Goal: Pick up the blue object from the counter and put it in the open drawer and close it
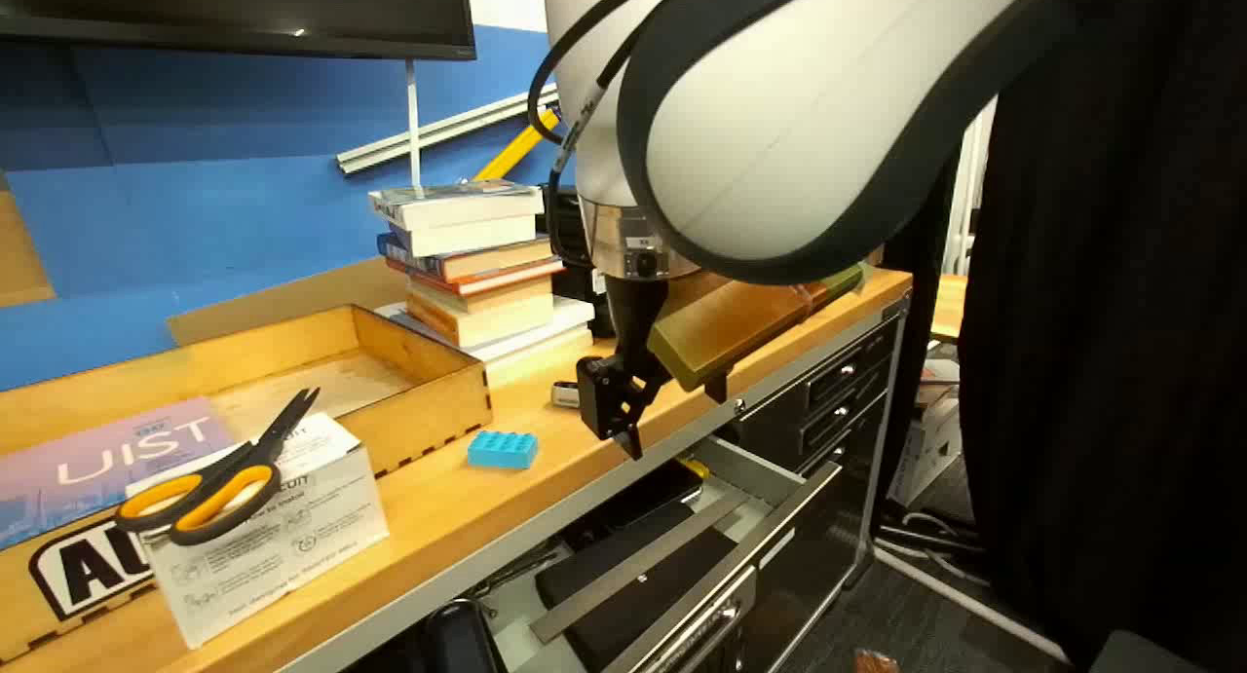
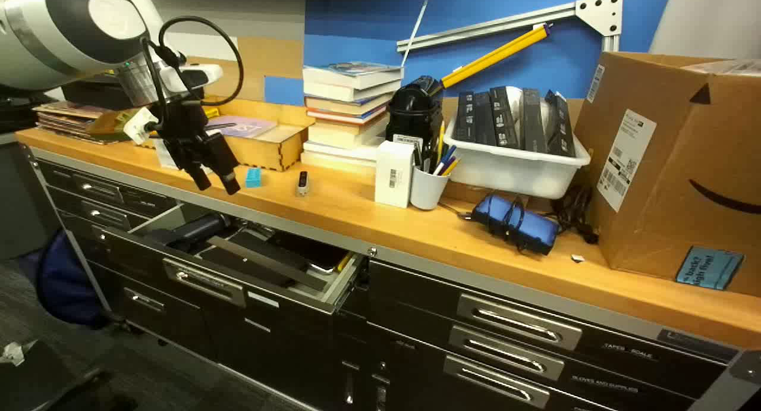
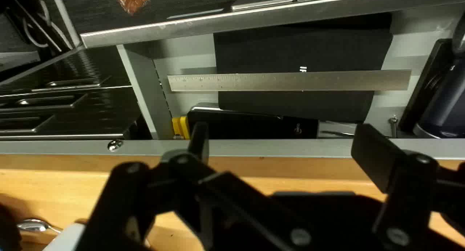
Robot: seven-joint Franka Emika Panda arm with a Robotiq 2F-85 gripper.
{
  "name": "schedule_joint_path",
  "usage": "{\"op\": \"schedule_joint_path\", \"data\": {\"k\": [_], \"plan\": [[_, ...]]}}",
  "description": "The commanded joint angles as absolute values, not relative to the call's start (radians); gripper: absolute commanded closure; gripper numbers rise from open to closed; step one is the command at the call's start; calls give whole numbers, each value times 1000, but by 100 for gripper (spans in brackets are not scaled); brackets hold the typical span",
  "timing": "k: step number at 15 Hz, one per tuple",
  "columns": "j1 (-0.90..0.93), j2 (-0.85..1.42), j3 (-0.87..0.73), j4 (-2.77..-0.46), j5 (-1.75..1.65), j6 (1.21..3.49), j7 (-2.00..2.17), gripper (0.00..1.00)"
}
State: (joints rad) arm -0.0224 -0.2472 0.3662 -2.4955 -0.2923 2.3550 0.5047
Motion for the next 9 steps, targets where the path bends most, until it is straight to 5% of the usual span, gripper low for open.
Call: {"op": "schedule_joint_path", "data": {"k": [1, 9], "plan": [[15, -245, 328, -2491, -304, 2351, 512, 0], [32, -131, 294, -2379, -278, 2387, 438, 0]]}}
